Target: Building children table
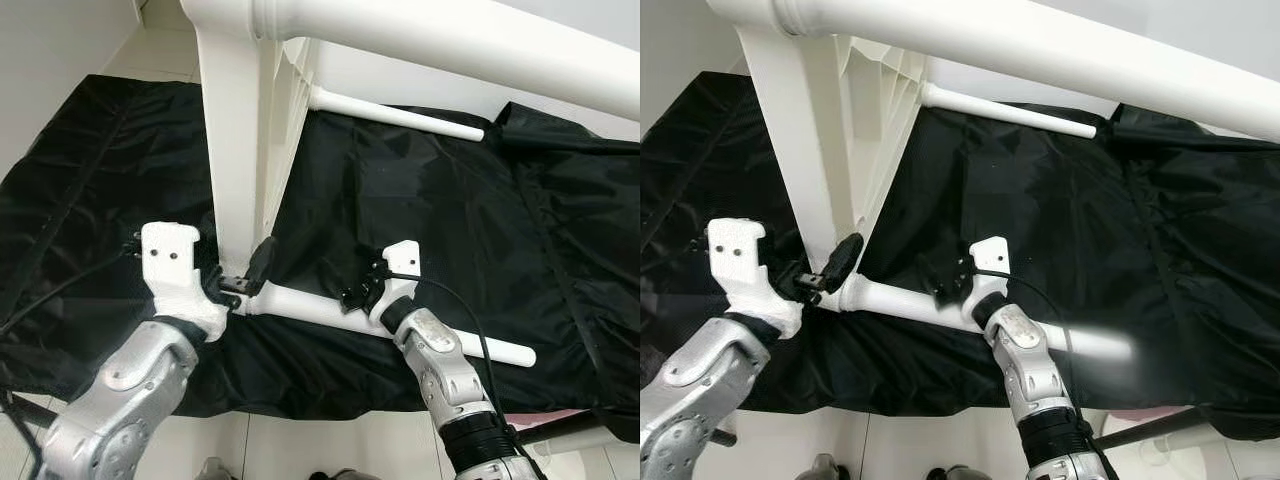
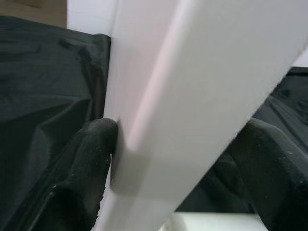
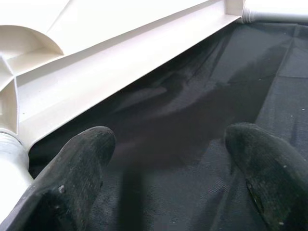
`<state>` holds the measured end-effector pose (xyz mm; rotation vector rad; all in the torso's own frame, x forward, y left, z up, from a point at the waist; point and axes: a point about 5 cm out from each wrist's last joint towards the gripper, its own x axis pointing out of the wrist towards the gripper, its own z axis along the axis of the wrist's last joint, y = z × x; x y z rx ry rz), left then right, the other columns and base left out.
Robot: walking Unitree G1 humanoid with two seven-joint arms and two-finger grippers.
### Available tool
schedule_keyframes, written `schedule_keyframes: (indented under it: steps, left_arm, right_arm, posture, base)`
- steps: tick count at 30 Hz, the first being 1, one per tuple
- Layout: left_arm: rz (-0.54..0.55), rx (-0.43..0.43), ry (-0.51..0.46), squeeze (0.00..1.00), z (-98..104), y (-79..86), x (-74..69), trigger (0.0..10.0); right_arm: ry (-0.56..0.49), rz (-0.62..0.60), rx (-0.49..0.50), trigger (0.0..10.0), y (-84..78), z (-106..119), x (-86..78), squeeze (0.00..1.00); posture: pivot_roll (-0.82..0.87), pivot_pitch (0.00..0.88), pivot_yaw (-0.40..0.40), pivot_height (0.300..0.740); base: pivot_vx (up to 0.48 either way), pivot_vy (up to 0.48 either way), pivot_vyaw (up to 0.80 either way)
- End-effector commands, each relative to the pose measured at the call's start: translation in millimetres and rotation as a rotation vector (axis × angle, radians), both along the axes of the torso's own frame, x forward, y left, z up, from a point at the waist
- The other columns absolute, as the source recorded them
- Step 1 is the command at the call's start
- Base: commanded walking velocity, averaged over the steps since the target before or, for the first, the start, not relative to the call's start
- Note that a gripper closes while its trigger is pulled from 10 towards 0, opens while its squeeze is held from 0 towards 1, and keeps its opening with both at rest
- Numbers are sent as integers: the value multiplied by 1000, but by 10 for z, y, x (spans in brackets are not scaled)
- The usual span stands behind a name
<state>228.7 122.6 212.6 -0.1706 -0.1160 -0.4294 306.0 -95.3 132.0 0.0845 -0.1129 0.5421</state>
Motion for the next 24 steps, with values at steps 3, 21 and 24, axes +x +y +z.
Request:
schedule_keyframes:
  steps: [3, 21, 24]
  left_arm:
    - [60, 37, -55, 0, 117, -80, 55, 10000]
    - [266, 85, -144, 0, 278, -201, 297, 10000]
    - [275, 109, -200, 0, 315, -215, 300, 10000]
  right_arm:
    - [34, -10, -10, 10000, -19, -81, -9, 0]
    - [38, -44, -1, 10000, -52, -98, -9, 0]
    - [39, -48, 1, 10000, -51, -103, -10, 0]
  posture:
    - [72, 139, -98, 740]
    - [55, 125, -85, 740]
    - [50, 120, -82, 740]
  base:
    - [0, 0, 0]
    - [0, 0, 0]
    - [0, 0, 0]
